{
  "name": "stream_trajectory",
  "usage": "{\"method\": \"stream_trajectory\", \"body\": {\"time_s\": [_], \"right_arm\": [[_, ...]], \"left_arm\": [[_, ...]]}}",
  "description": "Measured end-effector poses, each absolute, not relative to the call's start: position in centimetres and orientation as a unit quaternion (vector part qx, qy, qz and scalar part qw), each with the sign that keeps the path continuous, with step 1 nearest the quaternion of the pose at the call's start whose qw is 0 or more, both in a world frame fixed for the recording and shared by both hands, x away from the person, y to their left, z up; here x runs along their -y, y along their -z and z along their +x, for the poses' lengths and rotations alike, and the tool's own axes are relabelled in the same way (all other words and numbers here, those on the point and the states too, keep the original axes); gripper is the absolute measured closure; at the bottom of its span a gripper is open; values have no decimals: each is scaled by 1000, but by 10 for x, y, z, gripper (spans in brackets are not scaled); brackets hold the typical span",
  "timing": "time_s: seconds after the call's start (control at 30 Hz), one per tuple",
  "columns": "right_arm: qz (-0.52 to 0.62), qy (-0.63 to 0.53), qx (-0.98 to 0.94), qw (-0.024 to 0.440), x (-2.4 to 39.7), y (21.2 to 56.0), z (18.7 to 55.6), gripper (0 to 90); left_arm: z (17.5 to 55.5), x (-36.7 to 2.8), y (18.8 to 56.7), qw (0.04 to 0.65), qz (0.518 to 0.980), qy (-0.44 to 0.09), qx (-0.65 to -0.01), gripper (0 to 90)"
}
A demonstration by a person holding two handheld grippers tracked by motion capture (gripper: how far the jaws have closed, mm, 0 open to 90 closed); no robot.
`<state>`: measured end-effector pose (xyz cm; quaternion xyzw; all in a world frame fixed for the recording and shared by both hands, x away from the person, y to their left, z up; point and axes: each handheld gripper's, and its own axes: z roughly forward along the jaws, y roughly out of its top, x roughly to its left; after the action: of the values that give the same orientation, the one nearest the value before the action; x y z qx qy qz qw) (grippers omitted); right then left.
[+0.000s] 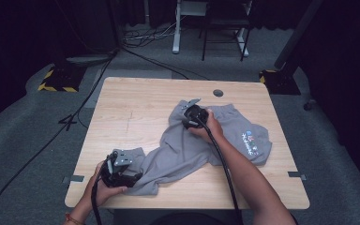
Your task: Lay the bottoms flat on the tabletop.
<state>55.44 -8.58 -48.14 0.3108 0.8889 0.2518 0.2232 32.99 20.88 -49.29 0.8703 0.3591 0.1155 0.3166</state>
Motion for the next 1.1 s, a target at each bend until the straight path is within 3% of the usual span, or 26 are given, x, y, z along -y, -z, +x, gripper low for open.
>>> {"method": "stream_trajectory", "body": {"time_s": [0.07,0.33,0.5,0.73,0.97,1.1], "right_arm": [[328,-233,-881,249,99,481,565,473],[383,-214,-858,267,133,481,584,455],[380,-225,-860,256,139,479,580,429],[291,-331,-877,189,132,456,532,419],[122,-369,-917,91,77,453,453,393],[76,-367,-925,66,55,458,431,390]], "left_arm": [[331,-205,493,316,871,-115,-357,305],[334,-183,492,317,875,-110,-349,302],[329,-176,486,309,883,-124,-332,273],[336,-209,475,309,861,-161,-371,263],[351,-237,483,302,840,-173,-416,278],[361,-243,487,305,833,-171,-429,286]]}}
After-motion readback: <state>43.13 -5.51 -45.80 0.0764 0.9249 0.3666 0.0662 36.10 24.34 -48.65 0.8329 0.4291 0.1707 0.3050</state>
